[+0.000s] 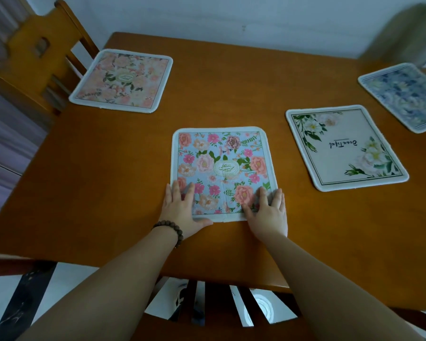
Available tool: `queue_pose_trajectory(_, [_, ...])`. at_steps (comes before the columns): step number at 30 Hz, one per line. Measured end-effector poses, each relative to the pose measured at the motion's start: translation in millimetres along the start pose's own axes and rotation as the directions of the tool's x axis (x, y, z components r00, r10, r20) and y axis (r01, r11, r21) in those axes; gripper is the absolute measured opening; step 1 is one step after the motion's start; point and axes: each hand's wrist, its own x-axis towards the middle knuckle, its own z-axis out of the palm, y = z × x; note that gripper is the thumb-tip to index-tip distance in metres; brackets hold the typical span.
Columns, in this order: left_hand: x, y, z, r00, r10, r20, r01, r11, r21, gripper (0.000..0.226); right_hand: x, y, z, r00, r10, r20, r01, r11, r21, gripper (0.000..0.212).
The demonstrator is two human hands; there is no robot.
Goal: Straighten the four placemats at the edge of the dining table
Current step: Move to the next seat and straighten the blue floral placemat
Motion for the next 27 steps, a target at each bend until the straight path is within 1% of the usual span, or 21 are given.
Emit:
queue_pose_trajectory(7, [-23.4,-7.7,10.9,1.000,0.000,0.024,0.000,0.999,0.036,0.121,-31.5,0.5,12.1,0.999,0.031,-0.032,-0.030,0.999,0.026,0.075])
queue_pose_trajectory(10, [-27.0,-8.3,12.6,1.000,-0.008,0.025,0.006,0.998,0.061,0.125,-40.5,-5.6,14.8,0.993,0.062,-0.101,-0.061,0.998,0.013,0.067])
queue_pose_trajectory(13, [-24.8,-12.2,9.2,1.000,-0.007,0.007,0.007,0.998,0.063,0.127,-39.2,-8.6,10.7,0.981,0.059,-0.184,-0.062,0.998,-0.006,0.058])
queue_pose_trajectory(16, [-19.1,-21.3,1.1,0.999,-0.005,-0.032,0.007,0.999,0.040,0.123,-26.0,-6.2,2.7,0.979,0.066,-0.195,-0.067,0.998,0.002,0.057])
queue_pose_trajectory(21, [-6.0,-31.9,-12.2,0.990,-0.014,-0.138,0.020,0.999,0.038,0.109,3.0,-9.1,-10.3,0.988,-0.015,-0.152,0.019,1.000,0.024,0.058])
queue_pose_trajectory(24, [2.2,-30.2,-16.1,0.977,-0.065,-0.203,0.074,0.997,0.039,0.098,24.2,-14.5,-19.1,0.985,-0.076,-0.158,0.081,0.996,0.028,0.061])
queue_pose_trajectory(27, [8.3,-23.9,-15.8,0.964,-0.113,-0.242,0.120,0.993,0.015,0.093,48.7,-20.4,-27.1,0.981,-0.131,-0.145,0.140,0.989,0.053,0.063])
